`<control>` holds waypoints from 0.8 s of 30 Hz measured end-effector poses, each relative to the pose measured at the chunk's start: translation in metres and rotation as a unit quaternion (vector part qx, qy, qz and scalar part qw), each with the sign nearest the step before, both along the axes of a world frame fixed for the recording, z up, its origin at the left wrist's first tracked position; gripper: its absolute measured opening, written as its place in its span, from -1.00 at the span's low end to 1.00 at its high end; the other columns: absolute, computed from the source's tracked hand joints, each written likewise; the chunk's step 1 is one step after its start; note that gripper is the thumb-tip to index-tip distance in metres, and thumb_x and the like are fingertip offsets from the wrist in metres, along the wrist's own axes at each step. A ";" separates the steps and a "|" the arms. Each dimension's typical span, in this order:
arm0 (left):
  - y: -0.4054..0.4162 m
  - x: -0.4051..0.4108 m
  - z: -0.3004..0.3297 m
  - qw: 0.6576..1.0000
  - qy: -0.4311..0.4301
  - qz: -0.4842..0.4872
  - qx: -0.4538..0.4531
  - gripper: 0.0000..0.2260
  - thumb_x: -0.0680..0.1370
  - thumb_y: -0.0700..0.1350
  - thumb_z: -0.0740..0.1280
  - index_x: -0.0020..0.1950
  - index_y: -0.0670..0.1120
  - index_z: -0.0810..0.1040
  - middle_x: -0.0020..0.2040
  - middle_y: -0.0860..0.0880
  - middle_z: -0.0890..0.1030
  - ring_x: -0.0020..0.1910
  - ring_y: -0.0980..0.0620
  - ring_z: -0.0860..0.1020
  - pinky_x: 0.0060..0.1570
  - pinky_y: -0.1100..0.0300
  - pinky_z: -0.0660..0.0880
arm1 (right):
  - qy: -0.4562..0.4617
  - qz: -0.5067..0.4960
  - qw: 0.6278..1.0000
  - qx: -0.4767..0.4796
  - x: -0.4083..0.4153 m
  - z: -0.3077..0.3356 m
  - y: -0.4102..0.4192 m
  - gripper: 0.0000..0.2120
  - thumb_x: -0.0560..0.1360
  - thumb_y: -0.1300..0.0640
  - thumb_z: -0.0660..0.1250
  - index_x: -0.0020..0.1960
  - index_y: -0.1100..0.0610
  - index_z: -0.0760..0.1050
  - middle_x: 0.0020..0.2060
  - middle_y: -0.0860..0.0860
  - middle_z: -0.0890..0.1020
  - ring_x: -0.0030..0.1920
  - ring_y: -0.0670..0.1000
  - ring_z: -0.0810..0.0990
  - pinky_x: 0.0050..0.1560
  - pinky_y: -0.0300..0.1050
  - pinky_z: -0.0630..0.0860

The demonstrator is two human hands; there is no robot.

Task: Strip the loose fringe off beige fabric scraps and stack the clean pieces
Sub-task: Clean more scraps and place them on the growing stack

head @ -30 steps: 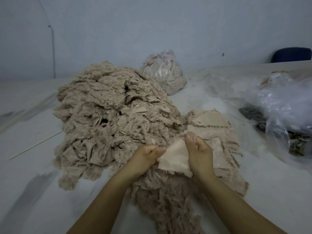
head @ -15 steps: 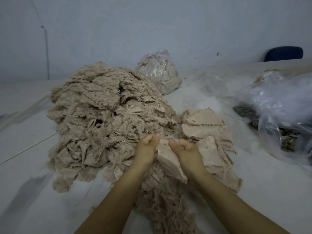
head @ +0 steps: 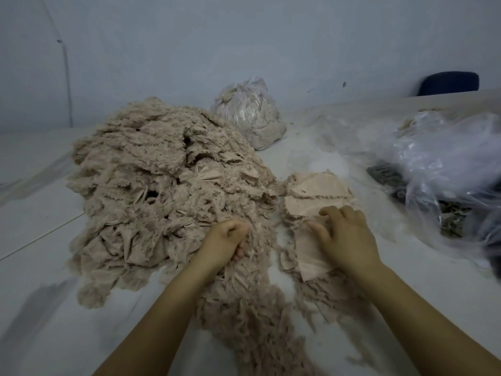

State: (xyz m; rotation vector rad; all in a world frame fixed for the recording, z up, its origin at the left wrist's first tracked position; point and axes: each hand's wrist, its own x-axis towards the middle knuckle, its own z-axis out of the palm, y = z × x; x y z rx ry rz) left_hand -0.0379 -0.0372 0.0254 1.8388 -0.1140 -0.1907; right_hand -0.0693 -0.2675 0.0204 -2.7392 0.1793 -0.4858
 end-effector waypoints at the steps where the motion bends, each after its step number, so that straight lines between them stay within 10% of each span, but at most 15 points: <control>1: 0.003 -0.002 0.000 1.000 -0.008 -0.017 0.006 -0.89 0.60 -0.18 0.25 -0.10 -0.10 0.53 -0.43 0.00 0.50 -0.52 0.15 0.46 -0.49 0.31 0.39 | -0.067 0.035 0.997 -0.001 -0.005 -0.005 0.002 -0.68 0.55 -0.05 0.29 0.18 0.14 0.53 0.05 0.15 0.55 0.08 0.21 0.46 0.04 0.05 0.41; 7: 0.038 -0.009 0.009 0.958 -0.114 -0.164 0.207 -0.76 0.39 0.13 0.42 0.01 0.09 0.62 -0.02 0.17 0.62 -0.04 0.30 0.56 -0.05 0.45 0.46 | 0.130 0.193 0.962 -0.139 -0.026 -0.057 0.000 -0.39 0.52 -0.40 -0.06 0.48 -0.17 0.24 0.50 -0.07 0.21 0.52 0.00 0.06 0.45 0.04 -0.01; 13: 0.081 -0.008 0.003 0.883 -0.192 -0.221 0.366 -0.52 0.39 0.08 0.47 0.27 -0.03 0.53 0.26 0.23 0.38 0.34 0.31 0.24 0.32 0.37 0.19 | 0.110 0.203 0.956 -0.181 -0.027 -0.045 -0.029 -0.20 0.40 -0.52 -0.28 0.46 -0.18 0.28 0.47 -0.12 0.28 0.51 -0.03 0.10 0.47 0.17 -0.11; 17: 0.082 -0.004 -0.004 0.868 -0.280 -0.132 0.388 -0.87 0.50 -0.21 0.40 0.03 -0.17 0.65 0.02 -0.03 0.58 0.08 0.01 0.49 0.15 0.13 0.40 | 0.011 0.199 0.980 0.009 -0.030 -0.028 0.014 -0.46 0.53 -0.30 0.11 0.30 0.01 0.51 0.24 -0.04 0.56 0.32 0.03 0.43 0.40 0.01 0.10; 21: 0.074 -0.007 -0.002 0.929 -0.239 -0.064 0.275 -0.85 0.58 -0.21 0.28 -0.16 -0.03 0.55 -0.24 0.12 0.55 -0.24 0.20 0.48 -0.17 0.25 0.38 | 0.111 0.255 0.952 0.124 -0.026 -0.021 0.081 -0.43 0.44 -0.32 0.27 0.29 0.01 0.48 0.10 -0.07 0.56 0.12 -0.06 0.47 0.17 -0.13 0.39; 24: 0.076 -0.008 0.002 0.939 -0.235 -0.066 0.244 -0.72 0.60 -0.20 0.25 -0.24 0.14 0.43 -0.32 0.25 0.51 -0.33 0.27 0.44 -0.32 0.40 0.30 | 0.082 0.226 0.952 0.191 -0.016 -0.028 0.102 -0.95 0.49 0.18 0.32 -0.06 0.14 0.52 -0.22 0.00 0.50 -0.18 -0.01 0.43 -0.14 -0.17 0.33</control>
